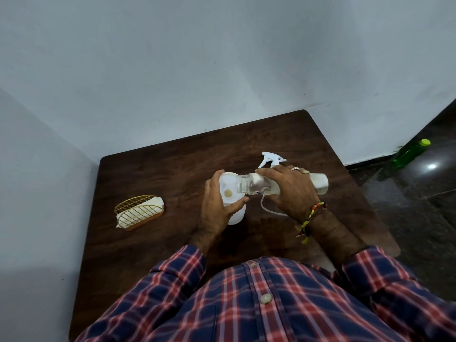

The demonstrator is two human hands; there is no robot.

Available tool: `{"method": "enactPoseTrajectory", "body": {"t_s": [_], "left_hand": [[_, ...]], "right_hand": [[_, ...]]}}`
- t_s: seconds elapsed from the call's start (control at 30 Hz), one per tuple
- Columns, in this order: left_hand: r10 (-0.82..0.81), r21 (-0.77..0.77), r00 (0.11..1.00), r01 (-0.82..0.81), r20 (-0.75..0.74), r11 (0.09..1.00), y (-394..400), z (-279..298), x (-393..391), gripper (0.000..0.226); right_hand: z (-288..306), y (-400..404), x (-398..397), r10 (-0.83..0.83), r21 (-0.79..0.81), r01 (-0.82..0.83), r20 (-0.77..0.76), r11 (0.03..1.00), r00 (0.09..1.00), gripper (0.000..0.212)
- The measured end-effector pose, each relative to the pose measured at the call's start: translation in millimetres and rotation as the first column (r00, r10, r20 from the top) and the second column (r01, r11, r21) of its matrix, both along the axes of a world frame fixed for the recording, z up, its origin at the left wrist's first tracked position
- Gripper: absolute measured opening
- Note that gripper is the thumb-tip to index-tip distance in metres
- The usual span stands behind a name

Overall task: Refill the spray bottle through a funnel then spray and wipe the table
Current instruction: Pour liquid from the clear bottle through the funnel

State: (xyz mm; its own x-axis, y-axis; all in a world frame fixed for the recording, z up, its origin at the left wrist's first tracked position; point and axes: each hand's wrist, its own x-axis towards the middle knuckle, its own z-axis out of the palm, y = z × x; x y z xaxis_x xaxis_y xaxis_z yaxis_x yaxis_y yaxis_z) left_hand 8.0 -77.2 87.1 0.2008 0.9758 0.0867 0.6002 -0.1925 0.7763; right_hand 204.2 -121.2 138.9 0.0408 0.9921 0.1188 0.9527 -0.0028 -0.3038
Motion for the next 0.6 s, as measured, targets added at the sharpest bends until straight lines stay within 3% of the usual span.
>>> {"method": "enactPoseTrajectory", "body": {"t_s": [0.6], "left_hand": [[0.005, -0.014, 1.0, -0.005, 0.003, 1.0, 1.0, 0.0, 1.6, 0.093]], "right_hand": [[0.1, 1.3, -0.2, 0.004, -0.007, -0.004, 0.022, 1.0, 1.0, 0.06]]}}
